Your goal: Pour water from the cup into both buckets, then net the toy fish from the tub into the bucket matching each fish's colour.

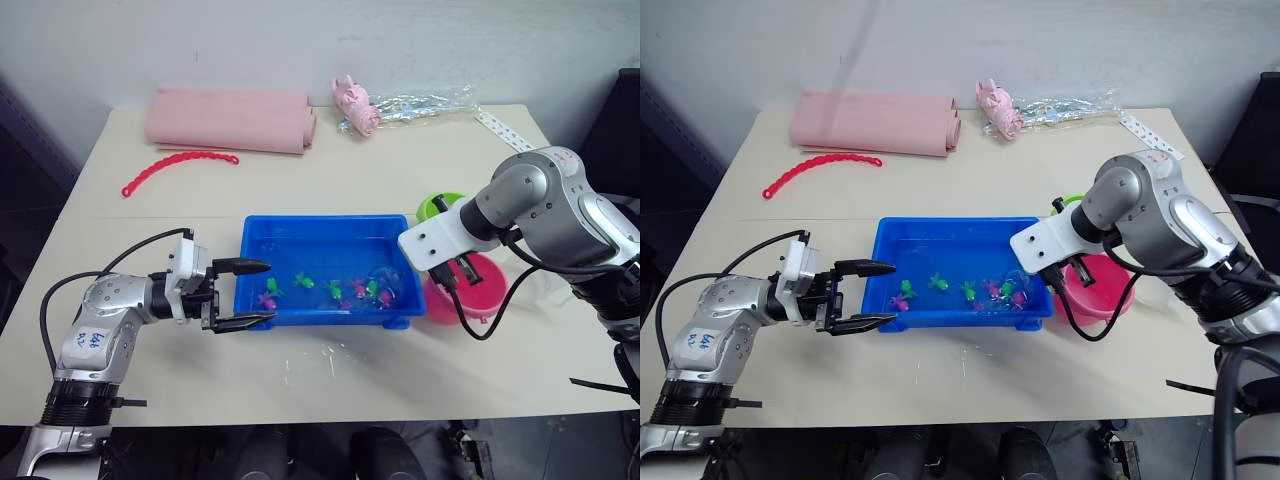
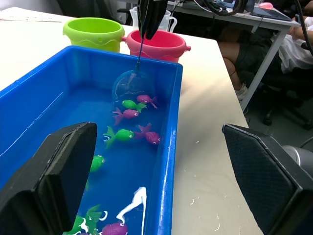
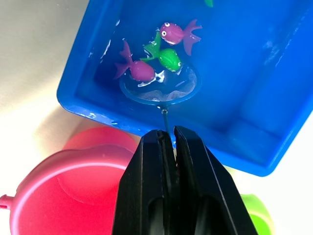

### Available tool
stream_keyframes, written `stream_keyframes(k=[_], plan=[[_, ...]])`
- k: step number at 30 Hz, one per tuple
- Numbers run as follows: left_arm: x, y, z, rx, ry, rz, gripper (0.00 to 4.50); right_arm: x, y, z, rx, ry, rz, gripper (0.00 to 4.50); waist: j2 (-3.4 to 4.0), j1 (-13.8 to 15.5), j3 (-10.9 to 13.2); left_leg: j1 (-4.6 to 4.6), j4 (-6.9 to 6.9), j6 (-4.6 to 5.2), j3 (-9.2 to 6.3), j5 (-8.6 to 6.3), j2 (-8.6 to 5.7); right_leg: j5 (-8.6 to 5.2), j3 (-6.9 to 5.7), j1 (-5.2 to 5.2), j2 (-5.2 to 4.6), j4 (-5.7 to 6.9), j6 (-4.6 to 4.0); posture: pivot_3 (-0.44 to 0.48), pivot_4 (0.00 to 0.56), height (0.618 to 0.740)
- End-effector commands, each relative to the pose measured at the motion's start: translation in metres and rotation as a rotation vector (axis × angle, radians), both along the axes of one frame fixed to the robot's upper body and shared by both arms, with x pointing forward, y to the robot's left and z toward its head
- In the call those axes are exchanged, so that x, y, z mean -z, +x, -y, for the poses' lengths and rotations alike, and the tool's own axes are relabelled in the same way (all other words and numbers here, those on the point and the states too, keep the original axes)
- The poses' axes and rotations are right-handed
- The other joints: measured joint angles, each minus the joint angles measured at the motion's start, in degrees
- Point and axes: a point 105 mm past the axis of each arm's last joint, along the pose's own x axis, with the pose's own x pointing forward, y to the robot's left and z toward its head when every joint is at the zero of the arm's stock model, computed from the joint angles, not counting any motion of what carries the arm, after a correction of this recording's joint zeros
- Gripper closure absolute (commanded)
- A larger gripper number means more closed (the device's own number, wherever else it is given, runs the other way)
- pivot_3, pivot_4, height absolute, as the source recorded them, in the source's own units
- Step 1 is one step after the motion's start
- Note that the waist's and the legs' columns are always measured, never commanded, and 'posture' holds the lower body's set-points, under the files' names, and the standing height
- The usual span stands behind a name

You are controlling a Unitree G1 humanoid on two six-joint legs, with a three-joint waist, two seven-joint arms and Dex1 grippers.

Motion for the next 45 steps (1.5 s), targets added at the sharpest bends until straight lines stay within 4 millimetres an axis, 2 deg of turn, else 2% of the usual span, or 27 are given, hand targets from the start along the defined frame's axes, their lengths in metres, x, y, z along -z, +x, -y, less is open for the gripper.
stream_keyframes(k=[1, 8, 12, 16, 19, 27, 33, 45], plan=[[-0.004, -0.003, 0.0, 0.0, -0.005, 0.028, 0.01, -0.002, -0.002, -0.006, 0.003, 0.029, -0.019, 4.5, 0.0, 0.0, 0.0, 0.0, 0.0, 0.0, 0.0, 0.0, 0.0, 0.0, 0.0, 0.0, 0.0, 0.0, 0.0, 0.0, 0.15, 0.74], [-0.003, -0.002, 0.0, -0.001, 0.0, 0.024, 0.01, -0.002, -0.001, -0.012, -0.001, 0.049, -0.016, 4.5, 0.0, 0.0, 0.0, 0.0, -0.01, 0.0, 0.0, 0.0, 0.0, 0.0, -0.01, -0.02, 0.0, 0.01, 0.0, 0.0, 0.15, 0.74], [-0.003, -0.002, 0.0, 0.001, -0.001, 0.023, 0.01, -0.003, 0.001, -0.004, 0.011, 0.014, -0.001, 4.5, 0.0, 0.0, 0.0, 0.0, 0.01, 0.0, 0.0, 0.0, 0.0, 0.0, 0.0, -0.01, 0.0, 0.01, 0.0, 0.0, 0.15, 0.74], [-0.001, -0.002, 0.002, 0.004, -0.004, 0.019, 0.01, -0.007, 0.005, 0.015, 0.052, -0.045, 0.02, 4.5, 0.0, 0.1, 0.0, 0.0, 0.0, 0.0, 0.0, 0.0, 0.0, 0.0, 0.0, -0.01, 0.0, 0.01, 0.0, 0.0, 0.15, 0.74], [0.0, -0.003, 0.003, 0.006, -0.006, 0.016, 0.01, -0.007, 0.006, 0.018, 0.065, -0.049, 0.02, 4.5, 0.0, 0.0, 0.0, 0.0, 0.0, 0.0, 0.01, 0.0, 0.0, 0.0, 0.0, -0.01, 0.0, 0.0, 0.0, 0.0, 0.15, 0.74], [0.001, -0.003, 0.002, 0.003, -0.004, 0.012, 0.01, -0.002, -0.005, 0.007, 0.119, 0.07, -0.146, 4.5, 0.0, 0.0, 0.0, -0.01, 0.01, 0.0, 0.0, 0.0, 0.0, 0.0, 0.0, -0.01, -0.01, 0.01, 0.0, 0.0, 0.15, 0.74], [0.002, -0.005, 0.0, -0.004, -0.003, 0.011, 0.01, 0.002, -0.003, 0.013, 0.206, 0.114, -0.231, 4.5, 0.0, -0.1, 0.0, 0.0, -0.01, 0.0, 0.01, 0.0, 0.01, 0.0, 0.0, -0.02, 0.0, 0.0, 0.0, 0.0, 0.15, 0.74], [0.002, -0.006, -0.001, -0.014, -0.001, 0.014, 0.01, 0.007, 0.0, 0.008, 0.303, 0.231, -0.32, 4.5, 0.0, 0.0, 0.0, 0.0, -0.02, 0.0, 0.0, 0.0, 0.01, 0.0, -0.01, -0.02, 0.0, 0.0, 0.0, 0.0, 0.15, 0.74]])
